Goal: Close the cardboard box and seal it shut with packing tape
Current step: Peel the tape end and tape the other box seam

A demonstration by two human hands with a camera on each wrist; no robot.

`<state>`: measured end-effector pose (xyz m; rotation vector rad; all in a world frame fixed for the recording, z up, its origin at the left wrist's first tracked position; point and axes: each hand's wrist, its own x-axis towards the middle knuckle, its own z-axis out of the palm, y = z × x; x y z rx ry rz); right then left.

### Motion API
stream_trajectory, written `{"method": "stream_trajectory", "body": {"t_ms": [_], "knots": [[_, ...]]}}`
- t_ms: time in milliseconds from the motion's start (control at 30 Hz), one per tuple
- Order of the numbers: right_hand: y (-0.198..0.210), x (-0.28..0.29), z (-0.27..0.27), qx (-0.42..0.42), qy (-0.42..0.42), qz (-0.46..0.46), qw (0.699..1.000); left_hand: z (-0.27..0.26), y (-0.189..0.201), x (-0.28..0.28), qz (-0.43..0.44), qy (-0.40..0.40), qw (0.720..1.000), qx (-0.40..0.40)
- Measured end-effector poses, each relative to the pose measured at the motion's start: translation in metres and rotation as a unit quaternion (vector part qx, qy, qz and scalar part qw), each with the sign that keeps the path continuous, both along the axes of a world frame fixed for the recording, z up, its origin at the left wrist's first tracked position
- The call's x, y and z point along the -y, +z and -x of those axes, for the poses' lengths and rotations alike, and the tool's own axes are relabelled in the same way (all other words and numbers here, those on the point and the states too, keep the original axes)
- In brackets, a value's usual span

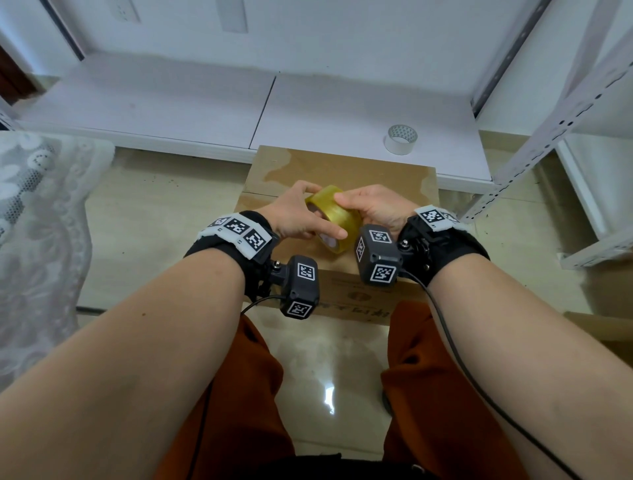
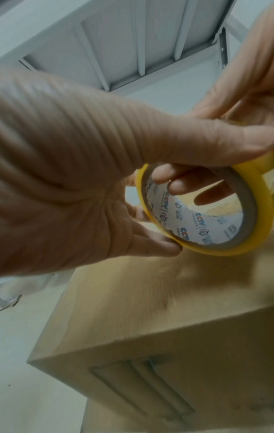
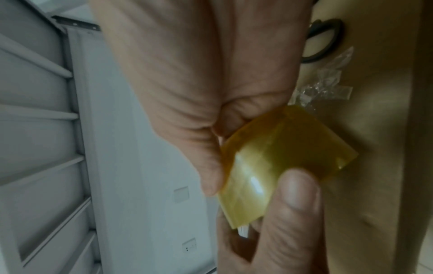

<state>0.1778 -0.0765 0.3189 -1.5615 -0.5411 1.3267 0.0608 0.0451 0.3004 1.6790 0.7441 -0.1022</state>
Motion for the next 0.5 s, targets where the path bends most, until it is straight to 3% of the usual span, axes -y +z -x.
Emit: {"method": "stream_trajectory", "body": {"t_ms": [267,500], "knots": [[0.0062,0.0025,-0.0030,-0.036,0.014,0.023,0.999,0.0009,-0.0001,-0.0016,-0.009,-0.005,1.000,-0.002],[0.0015,-0.0011,-0.0039,-0.088,-0.023,0.011,0.996,-0.0021,-0.0059,-0.0025,-0.004,-0.007,0.999,0.034]]}}
